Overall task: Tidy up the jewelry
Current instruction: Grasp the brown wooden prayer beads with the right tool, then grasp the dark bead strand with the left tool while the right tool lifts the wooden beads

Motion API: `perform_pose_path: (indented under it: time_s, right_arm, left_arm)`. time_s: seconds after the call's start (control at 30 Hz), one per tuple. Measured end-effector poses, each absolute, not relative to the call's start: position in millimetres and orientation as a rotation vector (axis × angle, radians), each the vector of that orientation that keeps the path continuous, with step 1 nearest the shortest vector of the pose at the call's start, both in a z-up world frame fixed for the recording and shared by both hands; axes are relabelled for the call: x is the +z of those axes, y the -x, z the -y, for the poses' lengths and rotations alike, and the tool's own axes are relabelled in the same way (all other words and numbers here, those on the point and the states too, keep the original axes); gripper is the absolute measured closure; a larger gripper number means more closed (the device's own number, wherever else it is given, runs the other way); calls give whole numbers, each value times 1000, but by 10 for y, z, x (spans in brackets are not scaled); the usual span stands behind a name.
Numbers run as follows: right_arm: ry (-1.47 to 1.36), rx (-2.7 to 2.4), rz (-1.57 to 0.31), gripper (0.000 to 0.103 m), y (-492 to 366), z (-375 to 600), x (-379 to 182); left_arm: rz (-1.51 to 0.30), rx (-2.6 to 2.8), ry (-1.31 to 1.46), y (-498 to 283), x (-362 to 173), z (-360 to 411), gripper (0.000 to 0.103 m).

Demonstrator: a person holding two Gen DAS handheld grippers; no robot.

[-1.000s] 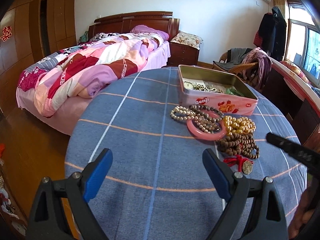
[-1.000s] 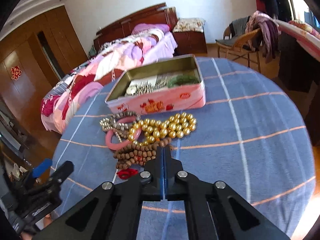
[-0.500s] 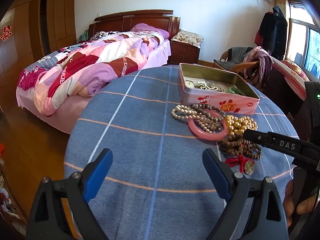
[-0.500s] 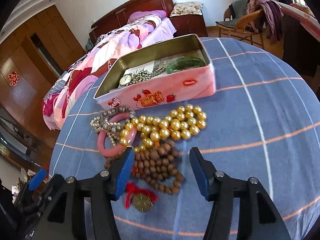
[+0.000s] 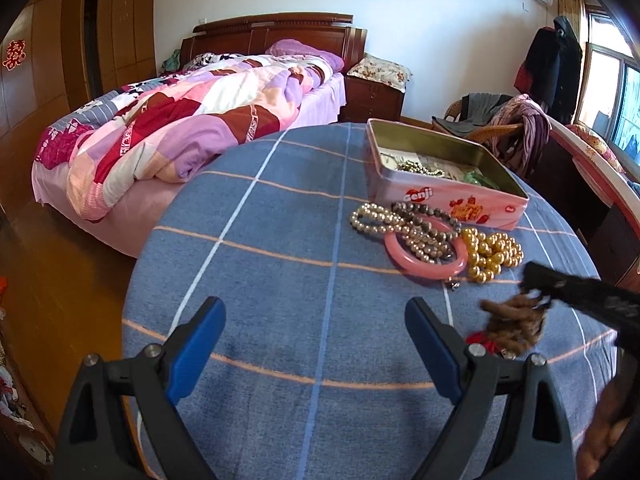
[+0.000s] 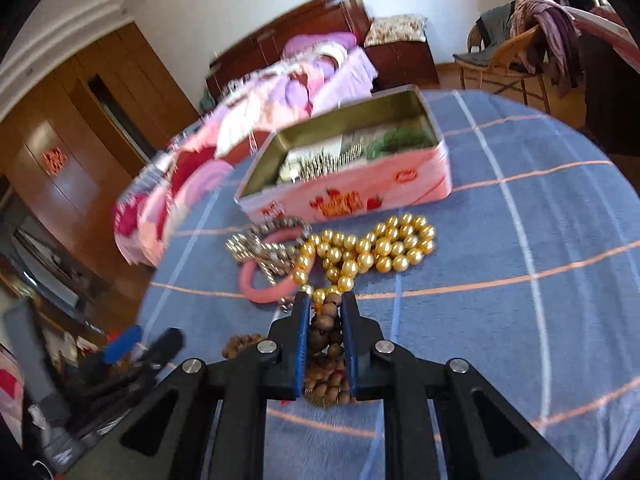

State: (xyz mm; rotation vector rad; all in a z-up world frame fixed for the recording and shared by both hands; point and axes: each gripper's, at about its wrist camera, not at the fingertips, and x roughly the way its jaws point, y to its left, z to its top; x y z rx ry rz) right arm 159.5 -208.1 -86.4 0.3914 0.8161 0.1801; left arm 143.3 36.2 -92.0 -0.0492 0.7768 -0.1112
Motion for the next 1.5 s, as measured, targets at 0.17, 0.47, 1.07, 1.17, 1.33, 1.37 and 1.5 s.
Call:
perform_pose_path:
  time_s: [0.17, 0.47, 1.07, 1.17, 1.33, 1.37, 1.5]
  right_arm:
    - [-443, 139, -738, 88, -1441, 2335, -616]
    - [-374, 53, -679, 88, -1353, 2366, -460]
    - [-399, 43, -741, 87, -1417, 2492, -671]
    - [-409, 44, -741, 87, -1419, 2493, -678]
    - [-420, 42, -733, 87, -1376, 2480, -683]
    - [-425, 41, -728, 87, -1361, 2476, -673]
    - [-423, 36, -709, 87, -1306, 2459, -615]
  left_arm:
    - [-771, -172, 47, -1420, -907, -286, 10]
    - [-740, -272, 55, -1644, -727, -60, 11]
    - [-898, -249, 21, -2307, -1007, 414, 86]
    - [-873, -299, 55, -2200, -948, 277, 93]
    - [-786, -376, 93, -1901, -768, 71, 93]
    - [-771, -393, 100, -1850, -739, 49, 93]
    - [-700, -456, 126, -1617, -618, -41, 93]
